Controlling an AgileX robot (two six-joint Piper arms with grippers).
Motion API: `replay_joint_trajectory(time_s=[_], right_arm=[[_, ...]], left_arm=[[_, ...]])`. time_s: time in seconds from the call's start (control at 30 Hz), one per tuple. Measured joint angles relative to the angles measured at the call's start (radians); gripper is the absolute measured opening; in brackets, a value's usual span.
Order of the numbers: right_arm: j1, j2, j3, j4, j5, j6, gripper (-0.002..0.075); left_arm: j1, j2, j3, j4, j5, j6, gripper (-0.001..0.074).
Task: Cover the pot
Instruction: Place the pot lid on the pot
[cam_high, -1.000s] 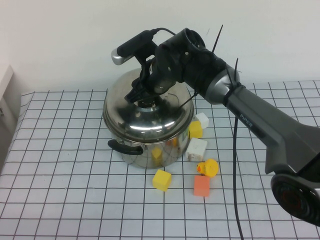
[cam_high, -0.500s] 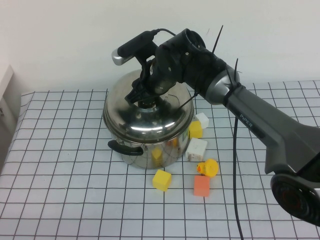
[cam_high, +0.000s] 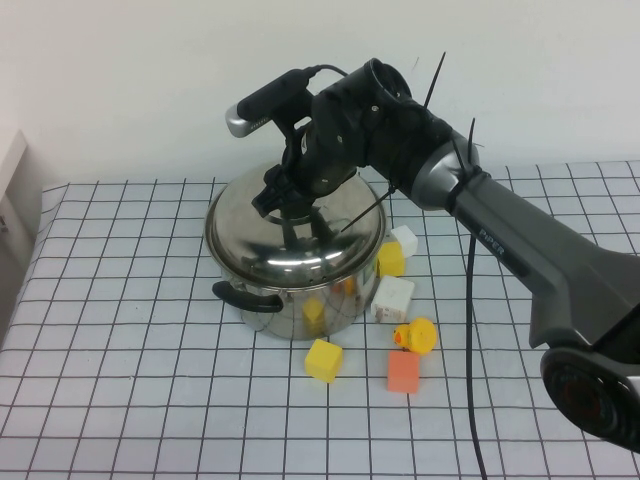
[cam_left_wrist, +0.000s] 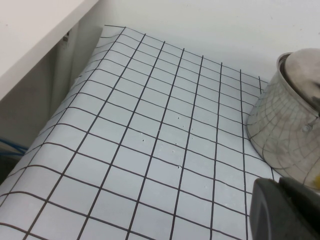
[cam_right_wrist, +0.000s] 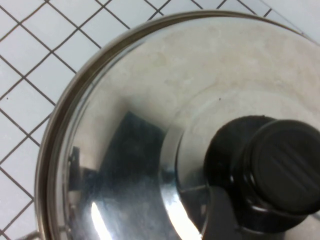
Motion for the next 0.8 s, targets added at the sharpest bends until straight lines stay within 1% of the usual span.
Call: replay_joint_trajectory(time_s=[0.4,0.57,0.67,0.73,0.8], right_arm=[[0.0,-0.028,0.0,0.02,0.001,-0.003,0.0406],[0.004,-0.109,0.0,0.02,0.021,-0.003,0.0406],[0.02,-0.176,0.0,-0.021,0.075,-0.003,0.0405],[0.041,-0.223,0.0,-0.071,0.121,-0.003,0.0386],[0.066,-0.266,0.0,-0.114,0.151,-0.003,0.0345]], left_arm=[[0.0,0.0,0.0,0.0,0.0,0.0,-0.0003],[0.0,0.0,0.0,0.0,0.0,0.0,-0.0003],[0.0,0.0,0.0,0.0,0.0,0.0,-0.0003],[0.0,0.0,0.0,0.0,0.0,0.0,-0.0003],[0.0,0.0,0.0,0.0,0.0,0.0,-0.0003]])
